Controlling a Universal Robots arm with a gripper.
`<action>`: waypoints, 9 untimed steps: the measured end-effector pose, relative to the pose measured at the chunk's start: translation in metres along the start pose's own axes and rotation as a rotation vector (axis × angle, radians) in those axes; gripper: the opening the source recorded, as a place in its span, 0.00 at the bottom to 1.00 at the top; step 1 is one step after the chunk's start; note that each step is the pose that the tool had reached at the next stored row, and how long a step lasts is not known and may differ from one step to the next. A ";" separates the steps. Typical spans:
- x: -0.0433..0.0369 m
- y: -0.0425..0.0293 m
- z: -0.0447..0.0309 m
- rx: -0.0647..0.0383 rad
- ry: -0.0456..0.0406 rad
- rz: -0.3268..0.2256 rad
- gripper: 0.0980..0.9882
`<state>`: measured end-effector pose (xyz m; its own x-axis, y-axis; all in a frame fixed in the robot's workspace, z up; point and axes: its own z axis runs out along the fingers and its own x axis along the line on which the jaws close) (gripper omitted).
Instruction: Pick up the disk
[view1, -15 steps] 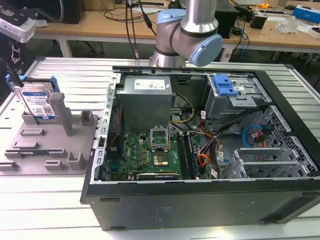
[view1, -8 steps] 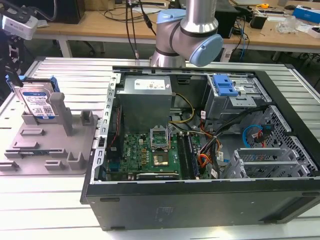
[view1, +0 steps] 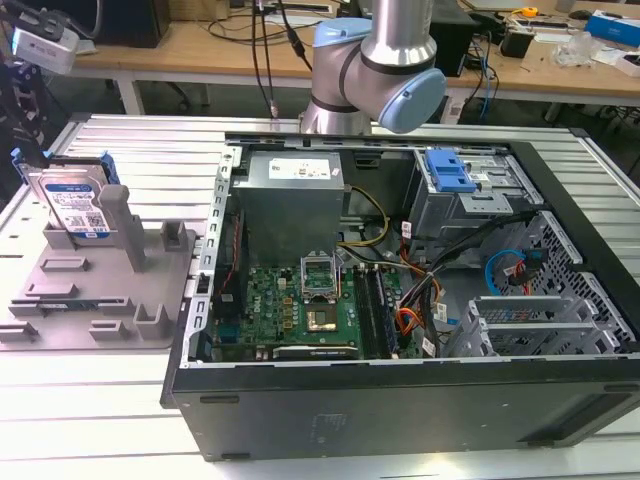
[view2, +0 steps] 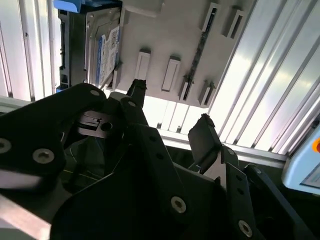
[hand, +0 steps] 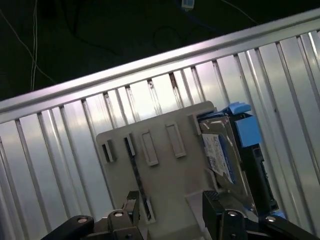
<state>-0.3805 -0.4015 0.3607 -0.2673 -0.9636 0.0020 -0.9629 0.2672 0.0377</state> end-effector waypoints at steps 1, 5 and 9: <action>0.0000 -0.0001 0.0001 0.001 0.0029 -0.015 0.58; 0.0000 -0.0001 0.0005 0.008 0.0059 -0.078 0.58; 0.0000 -0.0001 0.0013 0.018 0.0080 -0.183 0.58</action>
<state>-0.3805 -0.4014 0.3594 -0.0876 -0.9961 0.0047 -0.9959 0.0877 0.0201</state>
